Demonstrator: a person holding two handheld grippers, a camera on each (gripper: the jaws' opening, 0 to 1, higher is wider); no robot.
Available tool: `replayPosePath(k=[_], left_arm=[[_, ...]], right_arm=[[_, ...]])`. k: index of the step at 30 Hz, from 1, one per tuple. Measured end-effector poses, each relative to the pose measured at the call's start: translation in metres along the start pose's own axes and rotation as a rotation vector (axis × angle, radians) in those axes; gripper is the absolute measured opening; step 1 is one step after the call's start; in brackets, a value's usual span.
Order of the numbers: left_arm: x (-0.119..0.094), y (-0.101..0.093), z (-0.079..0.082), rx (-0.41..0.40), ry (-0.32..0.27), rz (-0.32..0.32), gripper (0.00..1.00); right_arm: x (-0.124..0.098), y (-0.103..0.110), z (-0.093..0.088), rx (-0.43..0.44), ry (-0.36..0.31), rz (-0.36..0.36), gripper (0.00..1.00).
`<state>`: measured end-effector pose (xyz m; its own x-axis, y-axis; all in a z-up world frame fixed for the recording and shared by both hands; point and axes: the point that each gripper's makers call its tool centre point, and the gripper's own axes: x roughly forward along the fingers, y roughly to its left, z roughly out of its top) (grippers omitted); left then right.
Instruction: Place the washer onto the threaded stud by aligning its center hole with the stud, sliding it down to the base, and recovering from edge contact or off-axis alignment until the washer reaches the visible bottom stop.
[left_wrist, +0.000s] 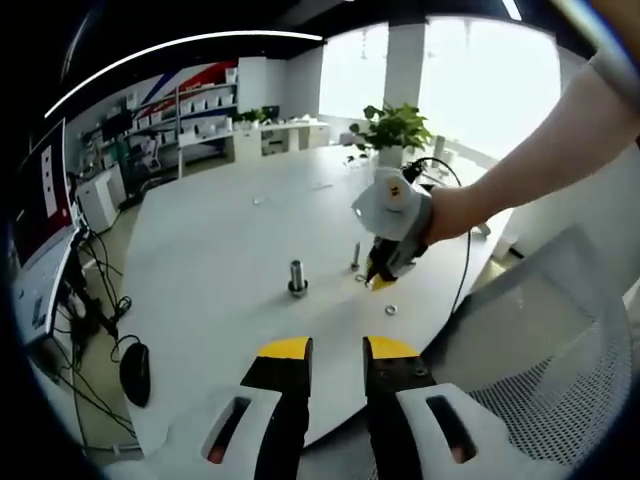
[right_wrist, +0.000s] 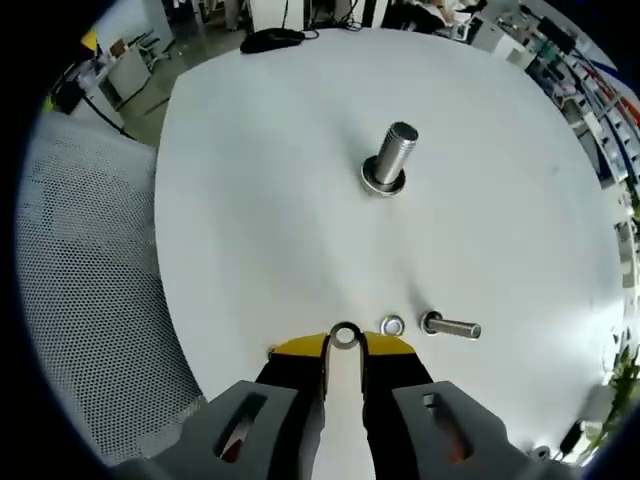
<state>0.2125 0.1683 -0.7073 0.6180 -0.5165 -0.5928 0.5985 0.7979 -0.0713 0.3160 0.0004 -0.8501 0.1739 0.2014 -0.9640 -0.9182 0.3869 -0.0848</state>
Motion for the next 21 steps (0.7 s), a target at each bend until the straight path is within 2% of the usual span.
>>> replayPosePath(k=[6, 8, 9, 11, 15, 21], left_arm=[[0.000, 0.000, 0.001, 0.000, -0.008, 0.000, 0.18], [0.000, 0.000, 0.001, 0.003, -0.007, 0.000, 0.18], [0.000, 0.000, 0.001, 0.004, -0.007, -0.002, 0.18], [0.000, -0.001, 0.001, 0.005, -0.008, -0.005, 0.18], [0.000, -0.001, 0.002, 0.000, -0.010, -0.010, 0.18], [0.000, -0.002, 0.001, 0.001, -0.009, -0.015, 0.18]], right_arm=[[-0.021, -0.022, -0.014, 0.041, -0.006, -0.042, 0.14], [-0.026, -0.032, -0.018, 0.100, -0.016, -0.056, 0.14], [-0.030, -0.037, -0.017, 0.155, -0.036, -0.062, 0.14], [-0.037, -0.045, -0.014, 0.209, -0.067, -0.076, 0.14], [-0.043, -0.053, -0.009, 0.206, -0.076, -0.091, 0.14], [-0.043, -0.063, 0.011, 0.179, -0.106, -0.108, 0.14]])
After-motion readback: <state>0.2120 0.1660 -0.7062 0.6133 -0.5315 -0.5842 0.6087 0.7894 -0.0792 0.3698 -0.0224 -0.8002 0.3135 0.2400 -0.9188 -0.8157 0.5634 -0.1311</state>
